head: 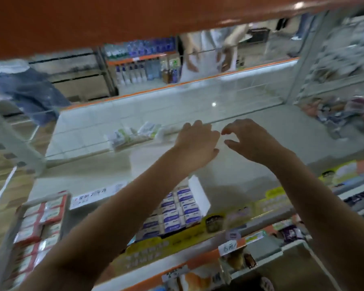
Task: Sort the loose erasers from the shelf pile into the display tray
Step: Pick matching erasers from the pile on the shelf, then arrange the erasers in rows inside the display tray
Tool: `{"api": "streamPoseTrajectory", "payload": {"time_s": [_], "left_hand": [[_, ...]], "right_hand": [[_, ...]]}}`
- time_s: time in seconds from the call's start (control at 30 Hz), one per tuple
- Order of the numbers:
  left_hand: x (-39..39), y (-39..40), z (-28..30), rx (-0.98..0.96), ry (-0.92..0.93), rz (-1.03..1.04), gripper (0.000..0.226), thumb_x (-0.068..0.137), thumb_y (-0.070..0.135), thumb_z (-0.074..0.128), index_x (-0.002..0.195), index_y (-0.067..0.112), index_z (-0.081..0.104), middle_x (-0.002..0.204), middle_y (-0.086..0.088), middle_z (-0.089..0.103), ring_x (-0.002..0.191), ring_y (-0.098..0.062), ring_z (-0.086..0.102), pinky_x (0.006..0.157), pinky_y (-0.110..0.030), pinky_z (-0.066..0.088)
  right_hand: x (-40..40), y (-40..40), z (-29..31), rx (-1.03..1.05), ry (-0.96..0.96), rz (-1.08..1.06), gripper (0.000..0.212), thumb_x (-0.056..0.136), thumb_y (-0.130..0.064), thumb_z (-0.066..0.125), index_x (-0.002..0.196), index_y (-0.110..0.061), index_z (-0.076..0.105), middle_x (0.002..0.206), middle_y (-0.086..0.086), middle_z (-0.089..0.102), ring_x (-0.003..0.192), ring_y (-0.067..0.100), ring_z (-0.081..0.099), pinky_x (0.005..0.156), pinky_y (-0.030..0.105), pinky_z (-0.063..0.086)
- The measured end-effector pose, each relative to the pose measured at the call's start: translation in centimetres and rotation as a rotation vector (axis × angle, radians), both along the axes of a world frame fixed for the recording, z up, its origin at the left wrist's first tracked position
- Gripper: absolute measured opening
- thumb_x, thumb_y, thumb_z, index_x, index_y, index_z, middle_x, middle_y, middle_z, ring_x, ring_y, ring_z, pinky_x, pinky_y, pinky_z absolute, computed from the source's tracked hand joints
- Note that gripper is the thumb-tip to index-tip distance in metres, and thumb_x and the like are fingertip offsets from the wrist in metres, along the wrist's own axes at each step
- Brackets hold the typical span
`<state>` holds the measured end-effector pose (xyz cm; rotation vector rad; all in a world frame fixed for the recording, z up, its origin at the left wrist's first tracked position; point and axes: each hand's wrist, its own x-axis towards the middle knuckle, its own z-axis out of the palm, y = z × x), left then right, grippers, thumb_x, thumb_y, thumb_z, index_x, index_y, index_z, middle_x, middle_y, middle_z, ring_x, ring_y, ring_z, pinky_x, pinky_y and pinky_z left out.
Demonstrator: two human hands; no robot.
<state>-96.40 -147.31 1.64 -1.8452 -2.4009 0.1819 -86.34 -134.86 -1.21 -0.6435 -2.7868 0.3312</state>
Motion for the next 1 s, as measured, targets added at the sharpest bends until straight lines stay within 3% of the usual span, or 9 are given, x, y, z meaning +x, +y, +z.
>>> {"api": "streamPoseTrajectory", "payload": {"time_s": [0.3, 0.43, 0.57, 0.63, 0.7, 0.83, 1.0], "left_hand": [[8.5, 17.6, -2.0, 0.063, -0.068, -0.189, 0.043, 0.094, 0.040, 0.046, 0.132, 0.019, 0.046, 0.131, -0.008, 0.048, 0.123, -0.027, 0.041, 0.096, -0.038, 0.036], [12.2, 24.4, -3.5, 0.086, -0.127, -0.197, 0.043, 0.093, 0.041, 0.047, 0.129, 0.019, 0.049, 0.130, -0.008, 0.049, 0.120, -0.028, 0.043, 0.094, -0.038, 0.038], [15.4, 30.4, -4.6, 0.150, -0.189, -0.186, 0.047, 0.091, 0.038, 0.049, 0.133, 0.019, 0.045, 0.142, -0.009, 0.039, 0.125, -0.031, 0.040, 0.095, -0.041, 0.038], [16.9, 33.3, -5.3, 0.188, -0.226, -0.188, 0.043, 0.087, 0.036, 0.052, 0.127, 0.020, 0.051, 0.137, -0.006, 0.045, 0.122, -0.030, 0.044, 0.090, -0.039, 0.042], [18.1, 35.6, -5.8, 0.206, -0.251, -0.185, 0.037, 0.084, 0.035, 0.056, 0.117, 0.020, 0.057, 0.126, -0.004, 0.052, 0.116, -0.027, 0.049, 0.083, -0.036, 0.045], [19.4, 38.4, -7.0, 0.199, -0.228, -0.156, 0.041, 0.089, 0.035, 0.050, 0.125, 0.016, 0.051, 0.129, -0.010, 0.051, 0.117, -0.030, 0.049, 0.088, -0.037, 0.044], [19.2, 40.2, -7.8, 0.191, -0.266, -0.091, 0.043, 0.090, 0.036, 0.053, 0.128, 0.017, 0.048, 0.127, -0.008, 0.055, 0.112, -0.027, 0.053, 0.087, -0.037, 0.046]], "right_hand": [[9.8, 13.2, -2.0, -0.002, -0.082, -0.353, 0.034, 0.090, -0.025, 0.057, 0.122, -0.015, 0.057, 0.122, 0.008, 0.056, 0.117, 0.026, 0.047, 0.098, 0.038, 0.040], [14.5, 19.1, -2.7, -0.036, -0.130, -0.413, 0.035, 0.089, -0.023, 0.058, 0.122, -0.012, 0.057, 0.129, 0.009, 0.054, 0.121, 0.026, 0.048, 0.100, 0.035, 0.039], [18.8, 24.1, -3.0, -0.045, -0.077, -0.448, 0.039, 0.085, -0.017, 0.058, 0.124, -0.017, 0.058, 0.126, 0.010, 0.059, 0.116, 0.028, 0.054, 0.094, 0.033, 0.043], [20.8, 26.6, -3.5, -0.044, -0.098, -0.442, 0.040, 0.085, -0.017, 0.056, 0.124, -0.016, 0.057, 0.129, 0.012, 0.055, 0.120, 0.030, 0.051, 0.097, 0.036, 0.042], [22.6, 28.7, -3.6, -0.028, -0.105, -0.465, 0.038, 0.087, -0.019, 0.054, 0.125, -0.012, 0.055, 0.135, 0.013, 0.049, 0.123, 0.031, 0.047, 0.101, 0.036, 0.038], [24.9, 31.7, -3.8, -0.053, -0.059, -0.554, 0.044, 0.091, -0.026, 0.054, 0.132, -0.010, 0.048, 0.130, 0.016, 0.052, 0.120, 0.034, 0.046, 0.099, 0.038, 0.035], [25.5, 33.7, -4.1, -0.074, -0.138, -0.502, 0.042, 0.097, -0.022, 0.044, 0.136, -0.007, 0.041, 0.136, 0.015, 0.047, 0.123, 0.031, 0.045, 0.101, 0.036, 0.035]]}}
